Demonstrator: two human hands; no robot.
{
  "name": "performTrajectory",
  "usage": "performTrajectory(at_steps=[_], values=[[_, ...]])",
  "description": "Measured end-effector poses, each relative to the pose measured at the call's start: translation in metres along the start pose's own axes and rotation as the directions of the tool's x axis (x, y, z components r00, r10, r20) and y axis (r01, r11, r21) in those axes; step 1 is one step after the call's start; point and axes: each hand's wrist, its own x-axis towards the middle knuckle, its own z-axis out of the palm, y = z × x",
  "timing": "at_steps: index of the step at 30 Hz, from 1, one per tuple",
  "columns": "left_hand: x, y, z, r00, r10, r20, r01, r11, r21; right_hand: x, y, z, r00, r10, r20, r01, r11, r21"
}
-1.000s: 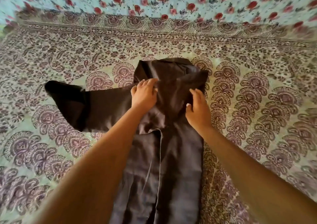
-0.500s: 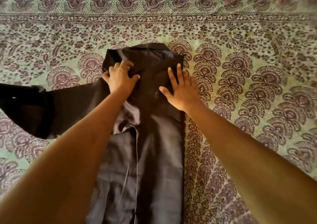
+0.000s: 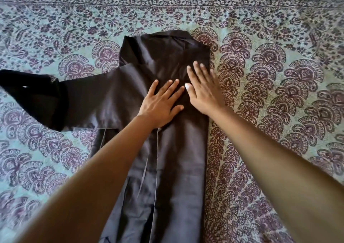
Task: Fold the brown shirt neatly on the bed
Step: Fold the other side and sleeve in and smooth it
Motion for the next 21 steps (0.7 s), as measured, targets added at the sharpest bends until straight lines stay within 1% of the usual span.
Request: performTrajectory(at_steps=[2, 3, 5, 7, 9, 11, 13, 15, 17, 18, 19, 21], values=[[-0.015, 0.011, 0.0, 0.999, 0.043, 0.025, -0.043, 0.999, -0.009, -0.012, -0.004, 0.001, 0.991, -0.114, 0.073, 0.11, 0.992, 0.062], [-0.027, 0.019, 0.004, 0.997, 0.078, 0.013, -0.078, 0.997, -0.025, -0.016, -0.002, 0.002, 0.98, -0.146, 0.135, 0.141, 0.989, 0.052], [-0.062, 0.034, 0.018, 0.988, 0.148, -0.043, -0.15, 0.988, -0.045, -0.019, 0.007, 0.004, 0.966, -0.155, 0.207, 0.164, 0.986, -0.026], [-0.11, 0.05, 0.037, 0.966, 0.253, -0.048, -0.255, 0.966, -0.044, -0.019, 0.008, 0.003, 0.965, -0.135, 0.224, 0.156, 0.984, -0.082], [-0.165, 0.064, 0.052, 0.918, 0.397, -0.018, -0.397, 0.917, -0.033, -0.02, 0.002, 0.001, 0.965, -0.09, 0.247, 0.124, 0.984, -0.124], [-0.207, 0.069, 0.059, 0.84, 0.543, 0.003, -0.543, 0.84, -0.019, -0.018, -0.006, -0.004, 0.961, -0.031, 0.274, 0.086, 0.978, -0.19], [-0.223, 0.068, 0.059, 0.779, 0.627, -0.003, -0.627, 0.779, -0.005, -0.023, -0.014, -0.009, 0.959, 0.016, 0.281, 0.039, 0.981, -0.19], [-0.214, 0.068, 0.052, 0.781, 0.624, -0.017, -0.624, 0.781, -0.008, -0.04, -0.022, -0.01, 0.975, -0.02, 0.222, 0.039, 0.996, -0.082], [-0.191, 0.073, 0.046, 0.788, 0.613, -0.059, -0.613, 0.79, 0.015, -0.07, -0.031, -0.009, 0.979, -0.138, 0.149, 0.128, 0.989, 0.074], [-0.181, 0.078, 0.046, 0.777, 0.627, -0.057, -0.627, 0.779, 0.019, -0.088, -0.035, -0.008, 0.969, -0.195, 0.152, 0.175, 0.975, 0.138], [-0.172, 0.082, 0.046, 0.767, 0.64, -0.044, -0.64, 0.768, 0.02, -0.105, -0.038, -0.007, 0.956, -0.243, 0.166, 0.215, 0.962, 0.168], [-0.167, 0.088, 0.05, 0.769, 0.639, -0.016, -0.638, 0.769, 0.038, -0.128, -0.039, 0.0, 0.928, -0.306, 0.213, 0.289, 0.951, 0.108]])
